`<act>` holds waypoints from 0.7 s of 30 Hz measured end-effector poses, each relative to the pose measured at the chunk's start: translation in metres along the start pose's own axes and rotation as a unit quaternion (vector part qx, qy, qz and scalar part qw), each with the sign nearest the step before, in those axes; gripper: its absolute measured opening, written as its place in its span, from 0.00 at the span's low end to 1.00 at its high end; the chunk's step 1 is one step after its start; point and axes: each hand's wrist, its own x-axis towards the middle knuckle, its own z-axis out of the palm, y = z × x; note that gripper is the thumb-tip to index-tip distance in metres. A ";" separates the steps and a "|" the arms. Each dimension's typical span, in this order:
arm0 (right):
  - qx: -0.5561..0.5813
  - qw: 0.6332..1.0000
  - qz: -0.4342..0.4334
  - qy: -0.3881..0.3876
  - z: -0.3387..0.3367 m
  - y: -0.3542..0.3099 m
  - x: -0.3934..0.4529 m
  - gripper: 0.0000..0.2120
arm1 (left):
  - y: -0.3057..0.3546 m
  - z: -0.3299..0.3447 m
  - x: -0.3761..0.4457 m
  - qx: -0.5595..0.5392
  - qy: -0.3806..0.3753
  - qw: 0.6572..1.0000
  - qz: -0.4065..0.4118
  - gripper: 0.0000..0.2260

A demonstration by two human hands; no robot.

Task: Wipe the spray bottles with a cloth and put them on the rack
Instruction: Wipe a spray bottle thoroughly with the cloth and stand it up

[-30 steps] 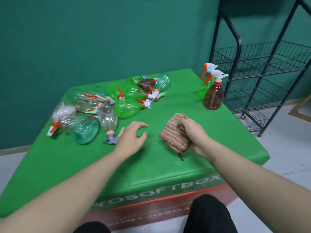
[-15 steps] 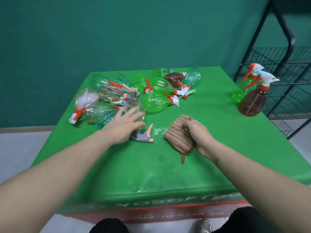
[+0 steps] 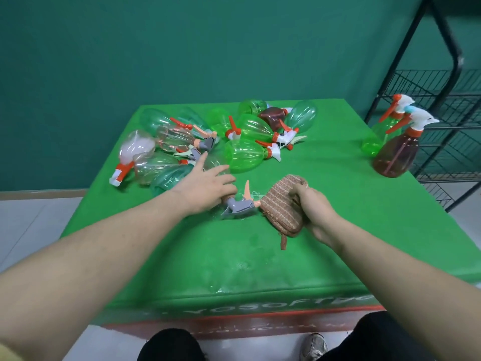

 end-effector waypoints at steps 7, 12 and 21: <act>0.042 0.999 -0.014 0.011 -0.012 0.001 -0.032 0.09 | 0.036 -0.020 -0.038 -0.096 0.082 0.990 -0.059 0.20; 0.061 0.998 -0.027 -0.012 -0.019 0.005 -0.060 0.16 | 0.064 -0.033 -0.064 -0.176 0.081 0.973 -0.126 0.22; 0.095 0.995 -0.018 -0.021 -0.015 0.021 -0.092 0.17 | 0.099 -0.043 -0.095 -0.214 0.106 0.960 -0.148 0.19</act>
